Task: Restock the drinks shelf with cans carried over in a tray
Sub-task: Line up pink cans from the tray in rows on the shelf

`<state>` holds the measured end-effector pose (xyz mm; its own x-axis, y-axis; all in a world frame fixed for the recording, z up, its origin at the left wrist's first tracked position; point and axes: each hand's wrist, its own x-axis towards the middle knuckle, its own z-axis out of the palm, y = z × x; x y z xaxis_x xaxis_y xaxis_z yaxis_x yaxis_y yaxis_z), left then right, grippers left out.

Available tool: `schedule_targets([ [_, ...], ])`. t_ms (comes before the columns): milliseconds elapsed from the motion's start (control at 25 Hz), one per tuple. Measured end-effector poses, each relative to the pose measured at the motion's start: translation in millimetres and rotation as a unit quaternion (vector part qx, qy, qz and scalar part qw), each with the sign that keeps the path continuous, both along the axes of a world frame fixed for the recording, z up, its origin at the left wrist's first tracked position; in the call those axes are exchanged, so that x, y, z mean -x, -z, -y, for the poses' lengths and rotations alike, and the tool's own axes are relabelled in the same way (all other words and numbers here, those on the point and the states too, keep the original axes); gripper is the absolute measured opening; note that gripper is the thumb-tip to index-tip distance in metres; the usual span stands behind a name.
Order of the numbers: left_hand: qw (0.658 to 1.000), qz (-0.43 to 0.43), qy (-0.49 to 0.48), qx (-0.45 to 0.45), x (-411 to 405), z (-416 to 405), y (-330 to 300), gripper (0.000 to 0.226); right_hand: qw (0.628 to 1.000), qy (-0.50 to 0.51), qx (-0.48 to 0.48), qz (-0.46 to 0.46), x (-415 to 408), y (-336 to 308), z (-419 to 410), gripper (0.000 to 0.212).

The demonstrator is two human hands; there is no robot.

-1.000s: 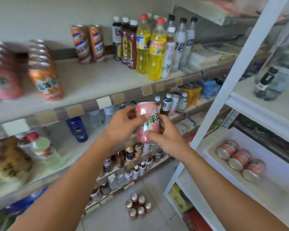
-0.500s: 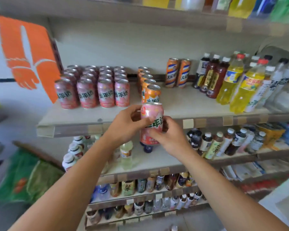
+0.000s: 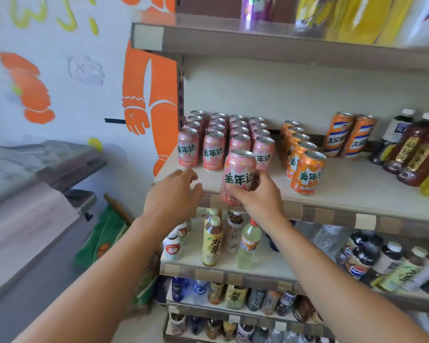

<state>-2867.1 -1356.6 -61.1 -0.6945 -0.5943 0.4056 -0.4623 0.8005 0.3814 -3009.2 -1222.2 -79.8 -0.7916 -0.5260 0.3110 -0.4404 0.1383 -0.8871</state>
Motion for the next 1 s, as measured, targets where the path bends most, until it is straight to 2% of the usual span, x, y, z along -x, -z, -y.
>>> schedule_targets([
  [320, 0.996, 0.058, -0.074, -0.002, -25.8, 43.1, 7.2, 0.033, 0.998, -0.043, -0.009, -0.037, 9.2, -4.6, 83.7, 0.055],
  [480, 0.995, 0.052, -0.089, 0.001, -23.0, 60.2, 6.2, 0.032, 0.997, -0.048, -0.033, -0.060, 16.7, -2.7, 123.3, 0.065],
  [800, 0.995, 0.031, -0.093, -0.005, -9.7, 81.7, 9.1, 0.032, 0.994, -0.052, -0.069, -0.070, 22.1, 5.6, 165.0, 0.056],
  [1000, 0.995, 0.020, -0.093, -0.002, -3.8, 89.8, 7.8, 0.031, 0.991, -0.045, -0.081, -0.092, 24.1, 9.1, 171.0, 0.063],
])
